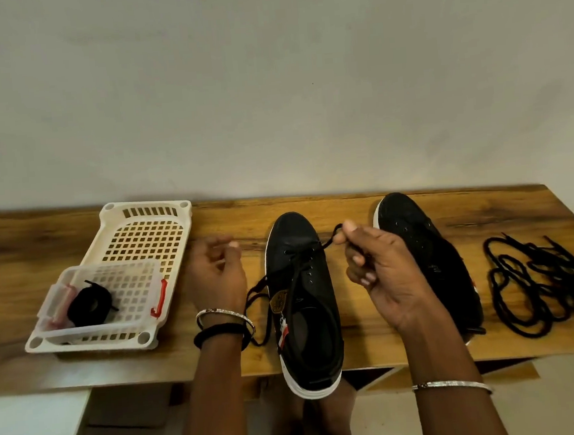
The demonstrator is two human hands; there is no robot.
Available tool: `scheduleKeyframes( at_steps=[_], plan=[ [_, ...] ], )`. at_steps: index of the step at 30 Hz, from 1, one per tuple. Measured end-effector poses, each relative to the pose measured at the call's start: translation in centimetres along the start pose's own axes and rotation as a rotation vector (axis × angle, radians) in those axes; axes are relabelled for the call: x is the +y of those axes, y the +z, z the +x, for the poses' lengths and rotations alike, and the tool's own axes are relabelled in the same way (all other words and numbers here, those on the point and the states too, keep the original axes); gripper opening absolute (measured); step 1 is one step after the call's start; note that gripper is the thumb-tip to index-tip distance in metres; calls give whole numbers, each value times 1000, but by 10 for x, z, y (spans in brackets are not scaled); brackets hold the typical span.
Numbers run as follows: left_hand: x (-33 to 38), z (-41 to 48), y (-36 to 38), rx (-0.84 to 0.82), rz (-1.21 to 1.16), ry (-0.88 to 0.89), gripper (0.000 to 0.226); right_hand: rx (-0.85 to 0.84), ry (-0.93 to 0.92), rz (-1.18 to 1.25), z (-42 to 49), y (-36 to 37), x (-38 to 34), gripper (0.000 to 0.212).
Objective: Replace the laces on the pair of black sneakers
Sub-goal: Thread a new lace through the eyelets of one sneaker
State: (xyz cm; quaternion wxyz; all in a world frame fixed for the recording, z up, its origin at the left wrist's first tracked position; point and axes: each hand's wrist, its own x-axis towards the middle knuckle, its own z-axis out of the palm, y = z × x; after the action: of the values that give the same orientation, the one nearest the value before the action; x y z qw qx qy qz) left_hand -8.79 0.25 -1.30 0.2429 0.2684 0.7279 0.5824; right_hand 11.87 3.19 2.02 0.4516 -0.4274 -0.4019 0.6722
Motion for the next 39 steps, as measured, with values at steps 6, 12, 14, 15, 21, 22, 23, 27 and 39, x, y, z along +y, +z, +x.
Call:
scheduleKeyframes(
  at_steps=[6,12,14,15,21,22,23,27,39],
  plan=[
    [27,-23,7,-810,-187,250,31,-196,18,-247,-1,23,10,35],
    [9,-14,8,-789,-52,358,23,-129,35,-256,3,12,10,39],
    [5,-12,7,-696,-12,361,17,-133,50,-258,3,7,11,33],
    [3,-10,7,-616,24,383,16,-123,58,-259,3,5,11,29],
    [2,-8,8,-295,263,461,11,-66,54,-258,6,1,17,19],
    [3,-9,9,-268,267,451,10,-67,52,-249,7,3,18,19],
    [4,-10,9,-258,247,447,12,-63,53,-236,8,5,18,19],
    [12,-15,10,-361,83,466,28,-27,15,-263,7,13,19,15],
    [12,-22,20,-545,81,419,14,-81,-147,-306,8,17,21,14]
  ],
)
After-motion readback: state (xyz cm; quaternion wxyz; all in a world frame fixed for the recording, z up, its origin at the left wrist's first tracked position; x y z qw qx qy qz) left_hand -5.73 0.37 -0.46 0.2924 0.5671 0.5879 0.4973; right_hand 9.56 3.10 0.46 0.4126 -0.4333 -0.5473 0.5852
